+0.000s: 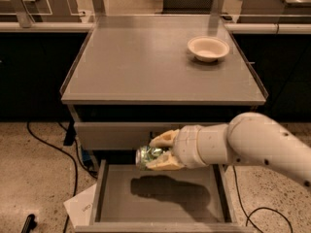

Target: Pick green can from middle drawer and place on counter

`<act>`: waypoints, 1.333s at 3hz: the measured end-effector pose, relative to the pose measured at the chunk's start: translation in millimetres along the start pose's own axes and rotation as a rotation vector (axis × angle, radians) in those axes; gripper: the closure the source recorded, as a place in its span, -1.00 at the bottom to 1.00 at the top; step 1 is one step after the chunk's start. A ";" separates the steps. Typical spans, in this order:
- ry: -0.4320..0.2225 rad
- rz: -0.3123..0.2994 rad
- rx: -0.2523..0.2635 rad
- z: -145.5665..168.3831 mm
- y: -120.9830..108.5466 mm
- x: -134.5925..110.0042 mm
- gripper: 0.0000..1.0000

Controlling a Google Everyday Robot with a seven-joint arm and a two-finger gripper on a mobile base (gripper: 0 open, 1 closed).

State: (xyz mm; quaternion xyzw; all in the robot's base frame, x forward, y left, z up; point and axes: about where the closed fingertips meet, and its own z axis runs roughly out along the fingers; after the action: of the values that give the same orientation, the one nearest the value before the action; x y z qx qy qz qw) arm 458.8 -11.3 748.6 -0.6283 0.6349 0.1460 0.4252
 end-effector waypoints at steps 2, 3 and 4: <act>-0.013 -0.132 0.086 -55.0 -41.1 -80.8 1.00; -0.014 -0.132 0.086 -55.1 -41.2 -81.0 1.00; -0.028 -0.187 0.126 -70.7 -47.5 -107.7 1.00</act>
Offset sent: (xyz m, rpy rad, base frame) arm 0.0127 0.0060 0.1543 -0.0182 -0.2409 0.0139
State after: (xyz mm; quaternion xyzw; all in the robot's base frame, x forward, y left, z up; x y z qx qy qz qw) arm 461.2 2.4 885.3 -0.6546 0.5756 0.0741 0.4845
